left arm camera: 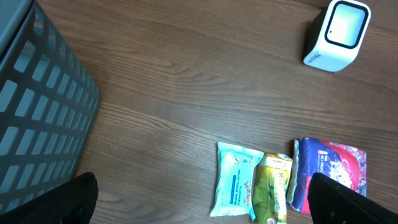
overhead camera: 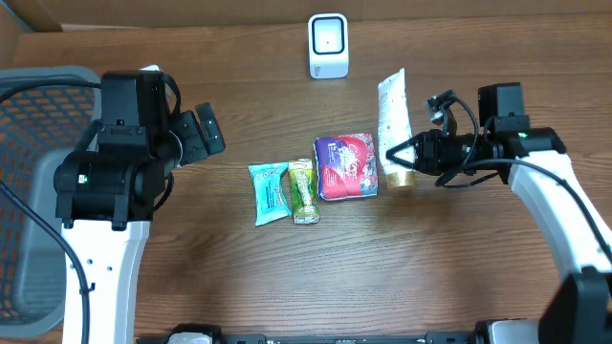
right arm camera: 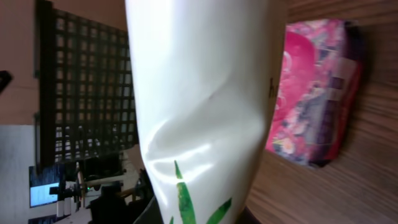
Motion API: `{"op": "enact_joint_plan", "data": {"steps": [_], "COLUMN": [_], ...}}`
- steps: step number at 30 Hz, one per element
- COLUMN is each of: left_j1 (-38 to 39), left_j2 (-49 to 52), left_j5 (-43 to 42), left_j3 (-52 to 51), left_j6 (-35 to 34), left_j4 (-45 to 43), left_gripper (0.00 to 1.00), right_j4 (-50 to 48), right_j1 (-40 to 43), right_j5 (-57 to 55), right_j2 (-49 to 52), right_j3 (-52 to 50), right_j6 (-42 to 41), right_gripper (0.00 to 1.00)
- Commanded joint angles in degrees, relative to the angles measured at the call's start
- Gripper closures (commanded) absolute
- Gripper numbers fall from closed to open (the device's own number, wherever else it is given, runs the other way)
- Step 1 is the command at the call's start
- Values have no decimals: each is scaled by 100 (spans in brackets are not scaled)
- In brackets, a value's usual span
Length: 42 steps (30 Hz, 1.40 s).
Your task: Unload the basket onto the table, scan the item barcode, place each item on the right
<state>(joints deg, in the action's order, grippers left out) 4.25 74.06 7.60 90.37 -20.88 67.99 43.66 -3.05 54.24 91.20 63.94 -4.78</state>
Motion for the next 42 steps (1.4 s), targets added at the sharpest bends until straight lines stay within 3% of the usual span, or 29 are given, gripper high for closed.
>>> {"op": "enact_joint_plan", "data": {"steps": [1,11,12,13,14,19,22,33,36,40,42], "left_j1": [-11,-11,-11,-11,-11,-11,-11,-11,-11,-11,-11], "left_j2": [20,20,20,20,20,20,20,20,20,20,20], "left_j5": [70,70,70,70,70,70,70,70,70,70,70], "left_j3": [44,44,44,44,44,44,44,44,44,44,44], "left_j6": [-57,-55,-57,-55,-57,-57,-55,-57,-57,-57,-57], "left_j4": [-2,-2,-2,-2,-2,-4,-4,-2,-2,-2,-2], "left_gripper": [0,0,0,0,1,0,0,0,1,0,0], "right_j4": [-170,-415,-417,-415,-415,-393,-280,719,1005,1384,1416], "right_j1": [114,393,474,557,625,1005,1250,1237,968,439,164], "right_j5": [297,531,437,278,114,-142,-326,-1766,-1989,-2155,-2520], "right_j2": [682,2465,2568,2594,2594,2581,2581,1499,1064,824,848], "right_j3": [-94,-94,-94,-94,-94,-9,166,1036,1095,1088,964], "right_j6": [422,546,546,546,509,459,459,461,461,455,262], "right_gripper": [96,96,74,60,53,31,28,34,47,86,95]}}
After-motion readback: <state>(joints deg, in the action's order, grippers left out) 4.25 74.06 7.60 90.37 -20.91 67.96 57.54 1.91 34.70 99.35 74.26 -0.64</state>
